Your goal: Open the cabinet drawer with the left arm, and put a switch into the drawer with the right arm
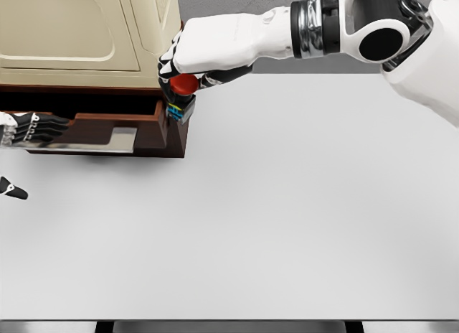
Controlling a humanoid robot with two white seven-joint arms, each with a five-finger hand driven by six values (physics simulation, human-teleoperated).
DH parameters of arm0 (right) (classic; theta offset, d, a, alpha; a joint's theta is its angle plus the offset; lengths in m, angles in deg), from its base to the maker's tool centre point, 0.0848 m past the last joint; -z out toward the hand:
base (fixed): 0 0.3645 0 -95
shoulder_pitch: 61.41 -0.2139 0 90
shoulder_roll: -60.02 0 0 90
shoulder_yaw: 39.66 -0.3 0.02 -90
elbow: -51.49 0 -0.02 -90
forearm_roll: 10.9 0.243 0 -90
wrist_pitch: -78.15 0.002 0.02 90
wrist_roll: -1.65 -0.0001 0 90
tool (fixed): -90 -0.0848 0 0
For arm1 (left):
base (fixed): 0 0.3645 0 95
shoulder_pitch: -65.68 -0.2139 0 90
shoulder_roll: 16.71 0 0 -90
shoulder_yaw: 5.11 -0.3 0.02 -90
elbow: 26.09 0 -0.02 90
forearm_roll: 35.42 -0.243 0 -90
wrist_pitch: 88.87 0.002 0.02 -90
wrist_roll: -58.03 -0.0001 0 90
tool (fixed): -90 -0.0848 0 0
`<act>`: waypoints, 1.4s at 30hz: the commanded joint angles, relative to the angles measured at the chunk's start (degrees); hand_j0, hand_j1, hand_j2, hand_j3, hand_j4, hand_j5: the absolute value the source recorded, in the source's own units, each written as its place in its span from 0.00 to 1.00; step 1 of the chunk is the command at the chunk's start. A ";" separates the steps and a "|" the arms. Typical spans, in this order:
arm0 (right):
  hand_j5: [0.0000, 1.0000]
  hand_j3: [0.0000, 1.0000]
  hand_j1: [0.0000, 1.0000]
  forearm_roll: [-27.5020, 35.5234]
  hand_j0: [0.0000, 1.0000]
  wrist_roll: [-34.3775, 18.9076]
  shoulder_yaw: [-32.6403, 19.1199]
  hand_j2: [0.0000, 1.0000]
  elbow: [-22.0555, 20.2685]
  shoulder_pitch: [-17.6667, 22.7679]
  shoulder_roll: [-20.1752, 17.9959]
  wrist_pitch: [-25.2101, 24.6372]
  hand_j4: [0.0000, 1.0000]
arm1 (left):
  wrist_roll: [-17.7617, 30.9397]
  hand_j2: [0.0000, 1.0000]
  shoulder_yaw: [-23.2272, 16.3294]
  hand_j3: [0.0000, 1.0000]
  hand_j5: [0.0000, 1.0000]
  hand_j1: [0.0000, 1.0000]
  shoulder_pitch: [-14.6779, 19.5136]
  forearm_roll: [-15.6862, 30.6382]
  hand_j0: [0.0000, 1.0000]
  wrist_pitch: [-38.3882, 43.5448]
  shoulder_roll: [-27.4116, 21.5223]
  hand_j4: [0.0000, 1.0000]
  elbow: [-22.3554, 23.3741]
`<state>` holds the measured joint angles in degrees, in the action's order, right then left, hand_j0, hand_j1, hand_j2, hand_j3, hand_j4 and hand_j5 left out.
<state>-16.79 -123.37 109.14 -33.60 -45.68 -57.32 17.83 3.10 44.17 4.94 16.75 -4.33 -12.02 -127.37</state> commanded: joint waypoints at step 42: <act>0.46 0.46 0.46 0.18 0.46 0.02 0.35 0.46 5.72 -2.02 7.83 -3.14 0.46 | -0.07 1.00 0.29 1.00 1.00 1.00 -4.12 0.57 1.00 -0.42 -2.76 1.00 -0.06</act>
<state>-16.73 -123.37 109.46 -28.89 -47.70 -50.08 14.85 2.83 44.97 0.83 19.22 -4.77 -14.63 -127.50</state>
